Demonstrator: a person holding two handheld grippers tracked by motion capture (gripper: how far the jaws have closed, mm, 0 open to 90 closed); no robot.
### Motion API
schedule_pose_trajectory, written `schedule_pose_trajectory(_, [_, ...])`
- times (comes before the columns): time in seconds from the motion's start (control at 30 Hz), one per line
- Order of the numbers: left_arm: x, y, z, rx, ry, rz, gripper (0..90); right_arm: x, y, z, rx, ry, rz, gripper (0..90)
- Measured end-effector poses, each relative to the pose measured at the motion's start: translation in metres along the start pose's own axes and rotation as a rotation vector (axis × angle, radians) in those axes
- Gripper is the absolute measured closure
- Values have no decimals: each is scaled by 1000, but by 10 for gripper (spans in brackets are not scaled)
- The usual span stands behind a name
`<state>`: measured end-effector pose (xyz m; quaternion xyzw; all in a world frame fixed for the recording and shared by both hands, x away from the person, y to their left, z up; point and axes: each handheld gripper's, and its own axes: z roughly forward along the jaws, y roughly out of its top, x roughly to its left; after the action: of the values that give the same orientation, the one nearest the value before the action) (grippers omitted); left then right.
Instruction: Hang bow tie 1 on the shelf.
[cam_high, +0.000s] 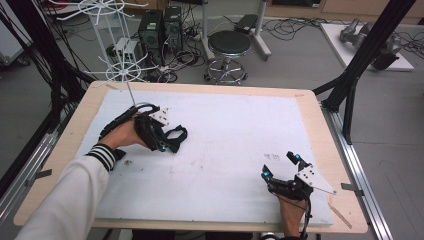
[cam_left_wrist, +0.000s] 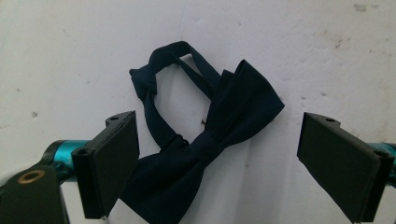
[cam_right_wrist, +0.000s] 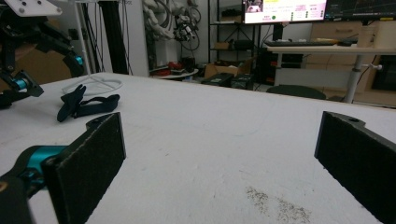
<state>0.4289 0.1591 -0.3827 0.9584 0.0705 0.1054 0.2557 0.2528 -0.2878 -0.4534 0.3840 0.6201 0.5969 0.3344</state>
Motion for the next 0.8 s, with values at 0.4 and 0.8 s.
schedule_pose_trajectory(0.4, [5, 1, 13, 82, -21, 32, 197, 0, 0, 0, 1, 1, -5, 11])
schedule_pose_trajectory(0.8, [8, -4, 25, 145, -30, 72, 257, 0, 0, 0, 1, 1, -4, 11])
